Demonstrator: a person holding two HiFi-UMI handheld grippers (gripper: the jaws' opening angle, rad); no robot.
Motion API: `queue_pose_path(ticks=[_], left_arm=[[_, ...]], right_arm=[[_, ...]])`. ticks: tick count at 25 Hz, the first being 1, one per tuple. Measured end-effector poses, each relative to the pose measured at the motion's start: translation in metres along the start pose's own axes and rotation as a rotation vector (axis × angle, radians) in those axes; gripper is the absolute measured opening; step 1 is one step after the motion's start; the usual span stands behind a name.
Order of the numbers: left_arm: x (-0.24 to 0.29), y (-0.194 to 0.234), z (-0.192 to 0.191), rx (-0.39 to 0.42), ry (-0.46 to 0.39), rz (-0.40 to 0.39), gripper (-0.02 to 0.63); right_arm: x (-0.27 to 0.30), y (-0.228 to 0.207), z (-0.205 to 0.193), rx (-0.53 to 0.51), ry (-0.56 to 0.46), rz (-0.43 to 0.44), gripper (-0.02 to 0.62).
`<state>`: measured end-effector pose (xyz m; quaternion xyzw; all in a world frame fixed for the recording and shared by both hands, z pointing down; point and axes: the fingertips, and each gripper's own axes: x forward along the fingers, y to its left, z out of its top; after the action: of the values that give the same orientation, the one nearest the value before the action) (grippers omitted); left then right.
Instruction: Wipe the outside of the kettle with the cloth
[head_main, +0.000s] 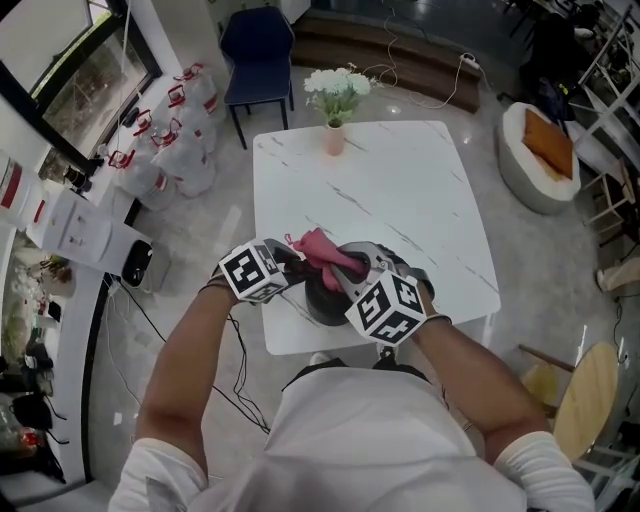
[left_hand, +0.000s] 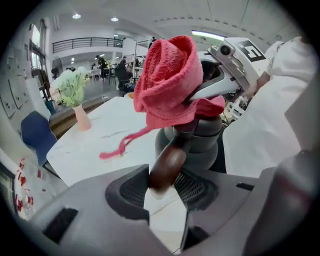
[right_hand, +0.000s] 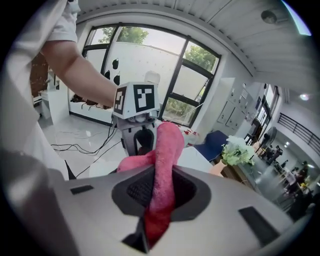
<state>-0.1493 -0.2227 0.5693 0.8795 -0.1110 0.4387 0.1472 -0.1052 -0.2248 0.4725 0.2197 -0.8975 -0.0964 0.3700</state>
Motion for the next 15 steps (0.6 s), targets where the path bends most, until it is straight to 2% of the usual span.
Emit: queue_pose_path(ticks=[5,12,15], left_arm=[[0.003,-0.01,0.008,-0.119,-0.024,0.016,0.161],[0.007,-0.039,0.017,-0.144,-0.033,0.035,0.152],[0.009,-0.048,0.019,-0.181,-0.056,0.051,0.146]], right_arm=[[-0.009,-0.018,-0.02,0.04,0.003,-0.009,0.058],[-0.025,-0.02,-0.033,0.008,-0.055,-0.045,0.058],[-0.028,-0.021,-0.037,-0.007,-0.078,-0.058,0.057]])
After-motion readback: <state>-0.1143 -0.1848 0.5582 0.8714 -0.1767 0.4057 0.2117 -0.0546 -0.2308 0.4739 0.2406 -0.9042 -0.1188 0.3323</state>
